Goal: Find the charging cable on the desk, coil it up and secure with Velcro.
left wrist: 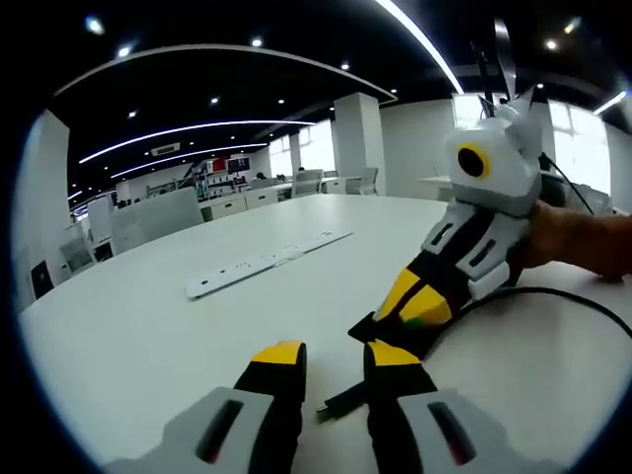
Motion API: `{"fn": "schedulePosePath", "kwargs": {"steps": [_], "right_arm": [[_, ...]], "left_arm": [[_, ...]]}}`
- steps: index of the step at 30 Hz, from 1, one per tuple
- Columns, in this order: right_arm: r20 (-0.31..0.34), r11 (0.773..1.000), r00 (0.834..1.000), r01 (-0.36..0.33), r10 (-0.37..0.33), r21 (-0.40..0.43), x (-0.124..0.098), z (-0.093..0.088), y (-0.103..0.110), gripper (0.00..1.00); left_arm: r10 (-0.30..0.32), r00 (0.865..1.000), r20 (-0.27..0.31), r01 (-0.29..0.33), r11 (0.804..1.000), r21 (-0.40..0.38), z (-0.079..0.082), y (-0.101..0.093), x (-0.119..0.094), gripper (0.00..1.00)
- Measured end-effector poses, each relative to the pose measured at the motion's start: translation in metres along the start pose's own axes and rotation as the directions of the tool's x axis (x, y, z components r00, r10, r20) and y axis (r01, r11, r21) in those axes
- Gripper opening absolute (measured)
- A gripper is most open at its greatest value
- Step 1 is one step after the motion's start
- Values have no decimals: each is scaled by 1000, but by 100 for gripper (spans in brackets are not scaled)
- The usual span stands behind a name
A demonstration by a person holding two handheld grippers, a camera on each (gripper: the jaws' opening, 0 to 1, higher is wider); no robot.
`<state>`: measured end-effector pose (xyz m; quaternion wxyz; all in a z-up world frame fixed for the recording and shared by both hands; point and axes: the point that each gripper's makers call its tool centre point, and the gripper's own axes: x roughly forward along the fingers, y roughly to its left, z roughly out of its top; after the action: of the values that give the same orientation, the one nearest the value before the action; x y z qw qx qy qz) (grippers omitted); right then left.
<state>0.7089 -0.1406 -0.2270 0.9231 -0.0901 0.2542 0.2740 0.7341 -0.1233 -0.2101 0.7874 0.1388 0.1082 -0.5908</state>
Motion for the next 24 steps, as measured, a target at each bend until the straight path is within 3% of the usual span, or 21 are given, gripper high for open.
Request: {"fn": "schedulePosePath", "kwargs": {"steps": [10,24], "right_arm": [[-19,999,999,-37,36,-18,1,0,2,3],[-5,1000,1000,-6,5,-26,6,3,-12,3]], "left_arm": [[2,1000,1,-2,1000,0,1,1,-1,24],[3,1000,2,-3,1000,2,1,0,-1,24]]}}
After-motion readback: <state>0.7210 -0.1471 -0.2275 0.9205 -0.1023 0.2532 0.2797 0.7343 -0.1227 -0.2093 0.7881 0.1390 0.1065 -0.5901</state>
